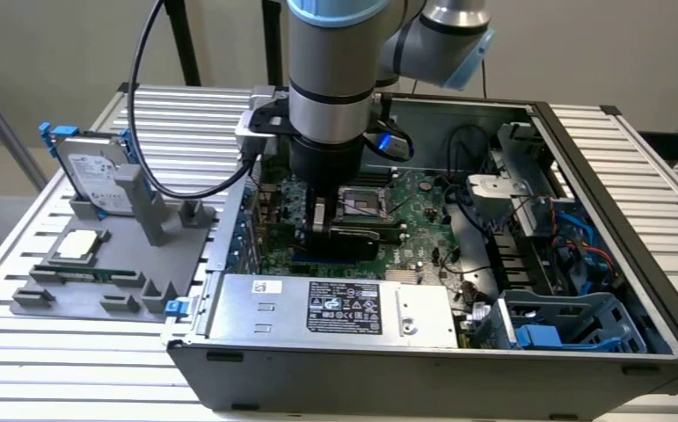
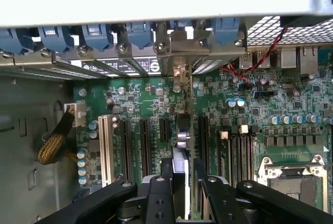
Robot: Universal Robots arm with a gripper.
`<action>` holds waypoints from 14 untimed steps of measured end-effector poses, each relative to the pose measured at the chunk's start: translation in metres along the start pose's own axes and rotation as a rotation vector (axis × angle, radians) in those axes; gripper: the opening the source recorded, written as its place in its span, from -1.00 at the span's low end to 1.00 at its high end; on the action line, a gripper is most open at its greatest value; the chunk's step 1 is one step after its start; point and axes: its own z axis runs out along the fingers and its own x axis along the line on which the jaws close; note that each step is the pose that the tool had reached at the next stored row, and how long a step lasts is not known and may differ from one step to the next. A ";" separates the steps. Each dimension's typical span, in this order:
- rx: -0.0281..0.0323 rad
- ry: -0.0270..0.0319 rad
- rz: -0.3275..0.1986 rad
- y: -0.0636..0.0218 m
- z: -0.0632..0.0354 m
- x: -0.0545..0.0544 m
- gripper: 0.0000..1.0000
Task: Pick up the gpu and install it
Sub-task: 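Press down on the gpu until it lock into place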
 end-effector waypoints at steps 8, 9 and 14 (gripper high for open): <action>-0.0005 0.0008 -0.001 0.0000 0.0006 0.000 -1.00; -0.0005 0.0008 -0.002 0.0000 0.0006 0.000 -1.00; -0.0006 0.0011 -0.015 0.0000 0.0008 0.000 -1.00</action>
